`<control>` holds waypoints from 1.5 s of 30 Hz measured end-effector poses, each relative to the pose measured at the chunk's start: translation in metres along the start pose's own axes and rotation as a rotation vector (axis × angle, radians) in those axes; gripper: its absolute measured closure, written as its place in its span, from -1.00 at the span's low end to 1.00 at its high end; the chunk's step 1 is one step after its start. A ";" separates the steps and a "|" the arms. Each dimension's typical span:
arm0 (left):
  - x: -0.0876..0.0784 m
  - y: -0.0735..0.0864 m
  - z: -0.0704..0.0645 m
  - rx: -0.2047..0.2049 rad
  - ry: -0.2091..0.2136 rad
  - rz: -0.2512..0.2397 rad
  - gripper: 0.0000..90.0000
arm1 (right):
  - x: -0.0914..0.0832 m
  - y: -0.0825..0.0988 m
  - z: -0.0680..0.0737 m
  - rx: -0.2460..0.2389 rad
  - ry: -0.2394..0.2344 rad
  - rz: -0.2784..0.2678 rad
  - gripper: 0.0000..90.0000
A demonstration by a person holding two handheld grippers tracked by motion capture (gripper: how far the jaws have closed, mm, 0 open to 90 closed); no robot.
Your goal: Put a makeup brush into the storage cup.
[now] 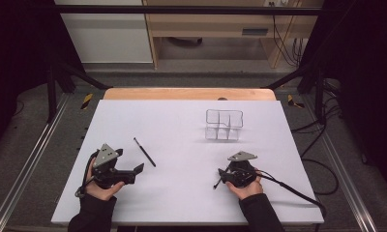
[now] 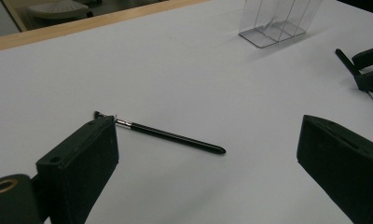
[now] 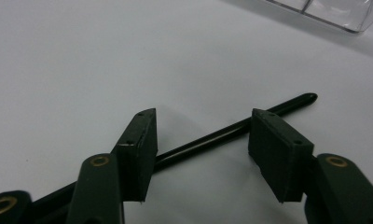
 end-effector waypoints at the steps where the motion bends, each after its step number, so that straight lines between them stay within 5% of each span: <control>1: 0.000 0.000 0.000 0.000 0.000 0.000 -0.90 | 0.000 0.000 0.000 0.000 0.000 0.000 -0.02; 20: 0.000 0.000 -0.001 -0.003 0.008 0.001 -0.88 | -0.004 0.000 0.001 -0.031 -0.036 -0.001 0.43; 40: 0.001 0.001 -0.002 -0.004 0.012 0.005 -0.88 | -0.008 0.001 0.000 -0.028 -0.035 0.003 0.57; 45: 0.000 0.001 -0.002 -0.007 0.012 0.002 -0.87 | -0.007 0.003 0.000 -0.014 -0.008 0.011 0.39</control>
Point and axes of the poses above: each handheld gripper's, and its own axes: x roughly forward along the jaws, y roughly out of its underside, z roughly to its left, the point moved 9 cm from there along x, roughly forward along the jaws, and after that the axes turned 14 degrees about y, right-handed, at the moved point
